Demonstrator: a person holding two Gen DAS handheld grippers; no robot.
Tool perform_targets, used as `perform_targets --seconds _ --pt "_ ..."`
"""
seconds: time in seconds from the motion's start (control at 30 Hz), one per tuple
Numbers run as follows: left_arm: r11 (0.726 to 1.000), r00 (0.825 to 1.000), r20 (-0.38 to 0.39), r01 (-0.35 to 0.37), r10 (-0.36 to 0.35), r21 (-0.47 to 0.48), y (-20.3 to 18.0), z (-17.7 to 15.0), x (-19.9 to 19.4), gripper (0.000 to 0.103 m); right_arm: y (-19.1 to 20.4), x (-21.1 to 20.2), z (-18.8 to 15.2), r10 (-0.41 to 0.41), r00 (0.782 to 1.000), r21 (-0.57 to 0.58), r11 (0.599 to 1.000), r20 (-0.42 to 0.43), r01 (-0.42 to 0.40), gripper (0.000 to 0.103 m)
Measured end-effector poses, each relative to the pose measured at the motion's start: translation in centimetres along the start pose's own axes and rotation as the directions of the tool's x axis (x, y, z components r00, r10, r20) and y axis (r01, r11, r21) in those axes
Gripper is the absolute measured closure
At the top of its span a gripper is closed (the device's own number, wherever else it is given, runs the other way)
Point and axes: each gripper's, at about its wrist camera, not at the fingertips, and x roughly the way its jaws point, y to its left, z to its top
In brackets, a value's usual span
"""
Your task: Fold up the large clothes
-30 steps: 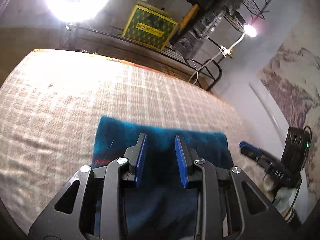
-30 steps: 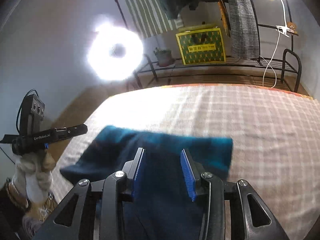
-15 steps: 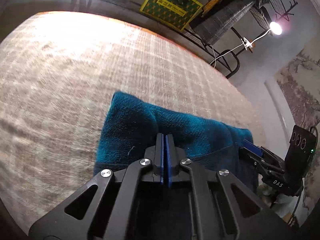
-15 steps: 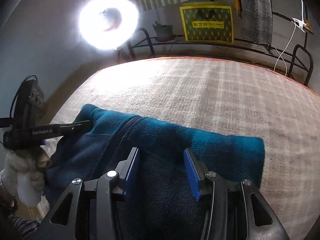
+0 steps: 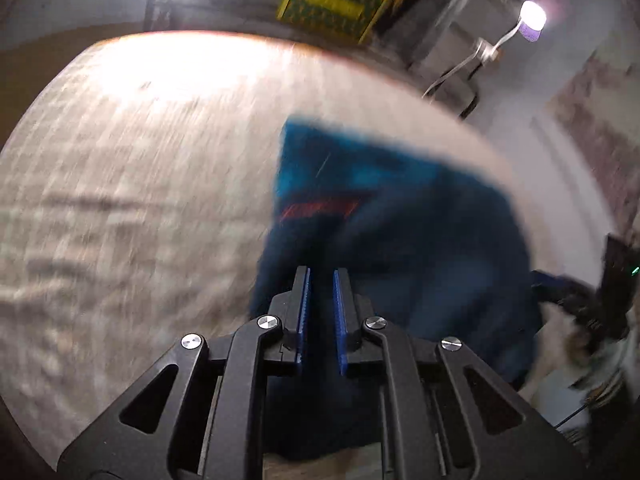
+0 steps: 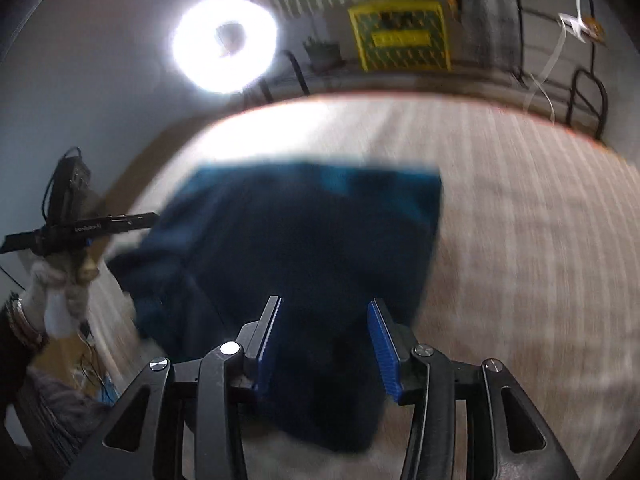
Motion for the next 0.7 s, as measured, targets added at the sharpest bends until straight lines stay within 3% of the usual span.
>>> perform_targets --seconds 0.1,0.2,0.27,0.37,0.5,0.57,0.6,0.67,0.7 --pt "0.995 0.997 -0.013 -0.080 0.081 0.051 1.1 -1.8 0.2 0.080 -0.8 0.4 -3.3 -0.007 0.998 0.011 1.000 -0.057 0.008 0.053" --pt "0.990 0.990 -0.022 -0.135 0.136 0.034 3.1 -2.3 -1.5 0.080 -0.9 -0.3 -4.9 -0.057 0.994 -0.017 0.998 -0.093 0.056 0.050" --pt "0.993 0.994 0.009 -0.109 0.110 -0.046 4.8 -2.8 -3.7 0.080 -0.3 -1.9 -5.4 -0.107 0.992 -0.054 0.993 -0.067 0.104 0.055" --pt "0.993 0.998 0.055 -0.031 0.038 -0.111 5.4 -3.6 -6.7 0.080 0.8 -4.4 -5.6 -0.051 0.999 -0.029 0.998 0.009 0.052 0.055" --pt "0.995 0.997 0.076 0.026 -0.019 -0.095 3.4 -3.9 -8.1 0.080 4.2 -5.4 -5.8 0.038 0.997 -0.038 0.999 0.067 -0.036 0.055" --pt "0.996 0.996 0.075 0.045 -0.039 -0.081 2.2 -3.5 -8.0 0.079 6.9 -4.9 -6.0 0.012 0.997 -0.121 0.993 0.072 -0.003 0.055" --pt "0.995 0.996 0.075 0.058 -0.052 -0.085 1.5 -3.0 -7.7 0.077 7.7 -4.7 -6.0 -0.003 0.997 -0.154 0.988 0.076 0.015 0.054" --pt "0.989 0.992 0.083 0.100 -0.092 -0.108 1.1 -2.4 -7.7 0.071 8.5 -4.4 -5.5 -0.029 0.996 -0.174 0.984 0.088 0.044 0.040" --pt "0.986 0.990 0.087 0.117 -0.107 -0.117 0.9 -1.9 -7.7 0.060 8.3 -4.4 -5.3 -0.031 0.995 -0.166 0.985 0.097 0.047 0.036"
